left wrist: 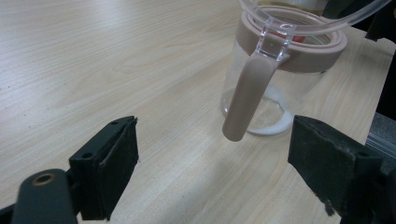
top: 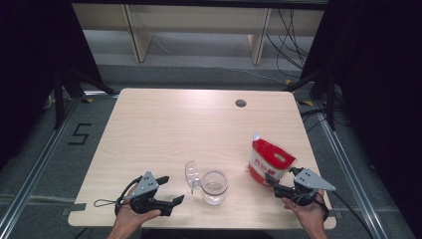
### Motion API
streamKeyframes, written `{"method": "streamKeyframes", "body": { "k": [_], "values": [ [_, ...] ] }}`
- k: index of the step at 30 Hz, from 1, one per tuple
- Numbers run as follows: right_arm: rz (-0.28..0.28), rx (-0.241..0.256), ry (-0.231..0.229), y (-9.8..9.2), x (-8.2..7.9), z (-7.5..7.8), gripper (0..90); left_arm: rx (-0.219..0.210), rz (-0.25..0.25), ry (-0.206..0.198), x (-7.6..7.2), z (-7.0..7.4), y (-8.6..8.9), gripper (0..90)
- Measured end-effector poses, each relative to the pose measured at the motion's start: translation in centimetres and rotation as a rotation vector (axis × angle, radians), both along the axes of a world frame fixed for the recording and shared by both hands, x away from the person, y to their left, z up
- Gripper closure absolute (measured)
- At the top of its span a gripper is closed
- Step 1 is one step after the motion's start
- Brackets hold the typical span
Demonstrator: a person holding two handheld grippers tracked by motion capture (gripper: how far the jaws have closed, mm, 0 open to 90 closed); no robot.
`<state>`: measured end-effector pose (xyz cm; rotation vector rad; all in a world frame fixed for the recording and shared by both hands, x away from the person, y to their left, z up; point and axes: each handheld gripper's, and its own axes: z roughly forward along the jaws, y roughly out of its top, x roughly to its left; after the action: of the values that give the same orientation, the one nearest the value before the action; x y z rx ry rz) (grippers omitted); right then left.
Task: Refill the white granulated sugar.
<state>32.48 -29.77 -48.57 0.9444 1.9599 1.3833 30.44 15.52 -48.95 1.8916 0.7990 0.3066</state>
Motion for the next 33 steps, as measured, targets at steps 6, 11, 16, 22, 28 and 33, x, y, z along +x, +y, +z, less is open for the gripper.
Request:
{"method": "streamKeyframes", "body": {
  "k": [6, 11, 16, 22, 28, 33],
  "values": [
    [0.002, 0.028, 0.007, 0.2, 0.5, -0.2, 31.7, 0.002, 0.001, 0.002, -0.1, 0.0, -0.1, 15.6],
    [0.015, 0.056, 0.003, 0.4, 1.0, -0.5, 31.7, -0.002, -0.001, 0.003, -0.1, 0.0, -0.1, 15.6],
    [0.013, 0.04, 0.006, 0.6, 1.2, -0.6, 31.6, 0.012, -0.015, -0.01, 0.0, 0.0, -0.1, 15.6],
    [0.018, 0.038, -0.005, 0.8, 1.7, -0.8, 31.2, 0.012, -0.017, -0.011, 0.0, 0.0, -0.1, 15.6],
    [0.028, 0.014, 0.012, 1.3, 1.8, -1.1, 32.2, 0.013, -0.017, -0.01, 0.1, 0.0, -0.1, 15.6],
    [0.014, 0.033, 0.033, 1.6, 1.6, -1.2, 38.5, 0.011, -0.022, -0.009, 0.1, -0.1, -0.1, 15.6]
  ]
}}
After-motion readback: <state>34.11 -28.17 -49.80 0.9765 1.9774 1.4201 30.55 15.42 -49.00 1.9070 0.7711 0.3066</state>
